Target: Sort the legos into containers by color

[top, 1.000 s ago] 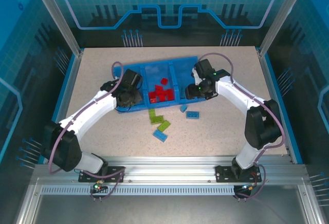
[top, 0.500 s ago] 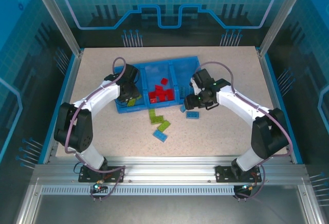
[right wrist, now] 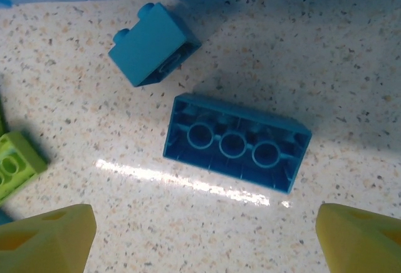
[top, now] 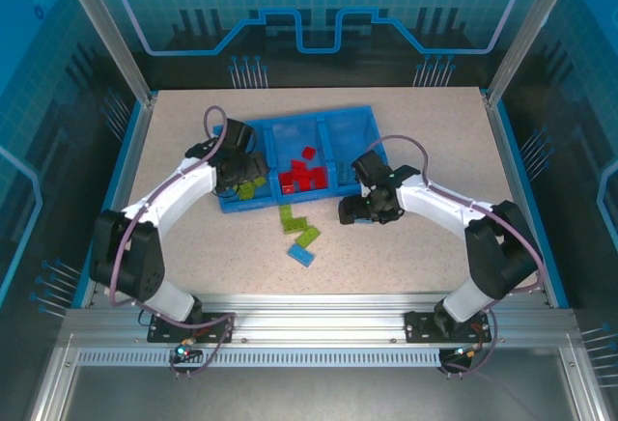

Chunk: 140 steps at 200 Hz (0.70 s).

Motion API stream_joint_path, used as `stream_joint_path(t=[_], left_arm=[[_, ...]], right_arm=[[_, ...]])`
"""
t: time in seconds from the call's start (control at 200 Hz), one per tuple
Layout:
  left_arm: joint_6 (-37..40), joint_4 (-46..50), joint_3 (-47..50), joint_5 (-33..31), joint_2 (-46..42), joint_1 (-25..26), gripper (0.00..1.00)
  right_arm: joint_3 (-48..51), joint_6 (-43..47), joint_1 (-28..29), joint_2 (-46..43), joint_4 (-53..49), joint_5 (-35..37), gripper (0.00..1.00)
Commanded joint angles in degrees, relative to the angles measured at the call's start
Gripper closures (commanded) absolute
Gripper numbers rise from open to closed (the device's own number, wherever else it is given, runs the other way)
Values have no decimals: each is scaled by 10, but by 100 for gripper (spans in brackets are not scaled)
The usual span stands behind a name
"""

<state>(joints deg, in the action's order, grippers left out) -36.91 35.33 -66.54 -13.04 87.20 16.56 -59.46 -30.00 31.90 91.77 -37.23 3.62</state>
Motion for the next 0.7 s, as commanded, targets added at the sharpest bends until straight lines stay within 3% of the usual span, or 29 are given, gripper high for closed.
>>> stream_joint_path(t=[0.0, 0.51, 0.695], left_arm=[[11, -5, 24, 9, -42, 0, 3], [1, -13, 117, 6, -104, 0, 1], [3, -16, 120, 3, -104, 0, 1]], right_arm=[[-11, -14, 7, 32, 6, 33, 7], [-31, -56, 9, 94, 26, 48, 4], [-48, -61, 9, 118, 8, 62, 15]])
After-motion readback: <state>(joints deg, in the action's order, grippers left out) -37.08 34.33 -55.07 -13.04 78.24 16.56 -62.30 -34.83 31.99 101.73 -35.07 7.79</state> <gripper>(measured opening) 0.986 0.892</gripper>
